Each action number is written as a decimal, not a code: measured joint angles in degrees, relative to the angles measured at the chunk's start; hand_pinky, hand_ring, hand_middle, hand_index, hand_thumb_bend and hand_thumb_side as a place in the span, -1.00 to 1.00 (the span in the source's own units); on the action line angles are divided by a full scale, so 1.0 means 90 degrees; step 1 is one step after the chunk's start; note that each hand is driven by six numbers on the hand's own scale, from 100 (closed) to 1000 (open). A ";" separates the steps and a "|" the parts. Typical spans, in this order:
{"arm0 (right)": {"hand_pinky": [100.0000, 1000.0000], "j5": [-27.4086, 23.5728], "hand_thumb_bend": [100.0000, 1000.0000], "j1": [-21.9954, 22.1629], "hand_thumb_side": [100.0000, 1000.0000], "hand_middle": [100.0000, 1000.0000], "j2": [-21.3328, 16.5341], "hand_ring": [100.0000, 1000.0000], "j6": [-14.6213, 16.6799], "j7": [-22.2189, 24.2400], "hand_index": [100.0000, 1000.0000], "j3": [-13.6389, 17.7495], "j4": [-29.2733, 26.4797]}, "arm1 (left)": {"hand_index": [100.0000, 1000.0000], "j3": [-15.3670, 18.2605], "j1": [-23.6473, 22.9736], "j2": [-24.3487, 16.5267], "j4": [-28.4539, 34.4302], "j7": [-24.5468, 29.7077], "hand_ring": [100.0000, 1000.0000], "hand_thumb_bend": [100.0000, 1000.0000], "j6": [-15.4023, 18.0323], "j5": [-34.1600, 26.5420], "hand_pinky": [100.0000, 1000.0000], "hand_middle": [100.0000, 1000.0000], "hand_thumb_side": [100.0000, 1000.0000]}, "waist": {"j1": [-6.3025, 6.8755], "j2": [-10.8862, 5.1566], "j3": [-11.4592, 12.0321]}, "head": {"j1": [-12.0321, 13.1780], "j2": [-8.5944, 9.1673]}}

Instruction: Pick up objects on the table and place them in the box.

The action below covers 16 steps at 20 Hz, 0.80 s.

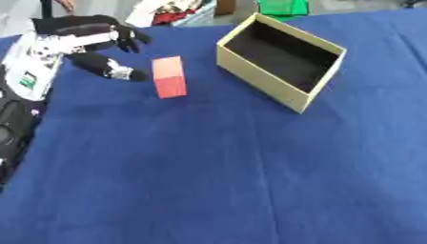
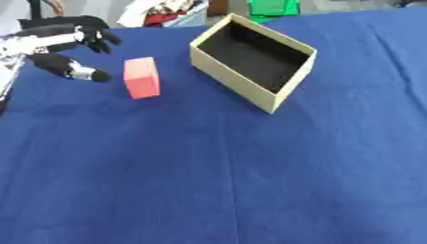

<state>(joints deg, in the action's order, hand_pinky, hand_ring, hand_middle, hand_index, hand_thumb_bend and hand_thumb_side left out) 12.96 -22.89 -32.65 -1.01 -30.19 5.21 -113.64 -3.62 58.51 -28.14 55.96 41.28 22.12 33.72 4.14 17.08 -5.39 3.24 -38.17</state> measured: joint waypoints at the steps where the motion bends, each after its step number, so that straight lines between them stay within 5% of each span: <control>1: 0.50 -0.0001 -1.00 -0.0016 0.67 0.55 0.0001 0.46 0.0005 0.0004 0.56 -0.0001 0.0000 | 0.92 0.0012 0.0047 0.0015 -0.0062 -0.0028 0.71 0.32 0.0028 0.0116 0.72 0.78 0.47 | 0.0004 0.0014 -0.0023 | 0.0013 0.0003; 16: 0.50 -0.0053 -1.00 -0.0153 0.68 0.55 0.0061 0.46 0.0034 0.0028 0.56 -0.0036 0.0000 | 0.91 0.0170 0.0257 0.0224 -0.0406 -0.0758 0.80 0.51 0.0626 0.1782 0.76 0.86 0.34 | 0.0020 0.0140 -0.0217 | 0.0069 0.0183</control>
<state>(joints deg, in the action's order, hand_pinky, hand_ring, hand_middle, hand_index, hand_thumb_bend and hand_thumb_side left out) 12.48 -24.27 -32.09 -0.71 -29.93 4.89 -113.64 -2.09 60.82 -26.12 52.31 34.47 27.75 49.76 4.33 18.35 -7.33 3.85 -36.52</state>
